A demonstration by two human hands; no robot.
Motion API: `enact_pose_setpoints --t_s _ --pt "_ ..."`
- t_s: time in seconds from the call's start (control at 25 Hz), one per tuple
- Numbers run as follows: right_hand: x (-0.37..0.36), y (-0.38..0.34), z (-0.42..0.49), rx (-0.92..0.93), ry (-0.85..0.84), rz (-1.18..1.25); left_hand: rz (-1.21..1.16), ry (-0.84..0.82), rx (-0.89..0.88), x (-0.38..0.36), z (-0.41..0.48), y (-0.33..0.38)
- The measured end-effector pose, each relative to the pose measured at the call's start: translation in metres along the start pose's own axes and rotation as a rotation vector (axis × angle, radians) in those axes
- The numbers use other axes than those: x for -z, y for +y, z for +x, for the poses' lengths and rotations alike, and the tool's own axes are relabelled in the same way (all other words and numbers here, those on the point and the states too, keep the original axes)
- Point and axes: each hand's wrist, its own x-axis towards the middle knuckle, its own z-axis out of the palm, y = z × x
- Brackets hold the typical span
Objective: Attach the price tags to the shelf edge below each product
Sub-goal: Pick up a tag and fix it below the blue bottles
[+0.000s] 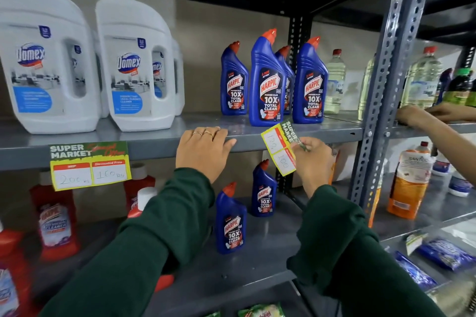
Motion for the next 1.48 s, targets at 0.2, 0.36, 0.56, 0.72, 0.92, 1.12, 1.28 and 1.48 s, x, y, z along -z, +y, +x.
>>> enact_pose_setpoints --t_s 0.2,0.36,0.56,0.72,0.92,1.12,1.28,1.48 --pt "0.01 -0.011 -0.001 0.132 -0.262 0.179 -0.096 -0.014 0.044 0.007 0.003 0.005" --pt "0.009 -0.013 0.004 0.26 -0.368 0.047 -0.145 -0.041 0.103 0.011 0.011 0.013" --pt "0.004 -0.01 0.025 0.349 -0.337 -0.027 -0.29 -0.101 0.001 0.004 0.019 0.031" --pt "0.004 -0.007 0.032 0.362 -0.321 -0.056 -0.331 -0.06 -0.1 -0.004 0.034 0.052" --pt "0.004 -0.003 0.039 0.375 -0.311 -0.006 -0.434 0.005 -0.028 -0.006 0.039 0.061" --pt "0.008 -0.001 0.045 0.344 -0.328 -0.043 -0.431 -0.049 -0.006 -0.004 0.041 0.063" --pt "0.006 0.009 0.048 0.302 -0.32 -0.135 -0.491 -0.08 0.043 -0.002 0.044 0.07" --pt "0.006 0.01 0.044 0.279 -0.272 -0.048 -0.311 0.123 -0.016 -0.015 0.041 0.076"
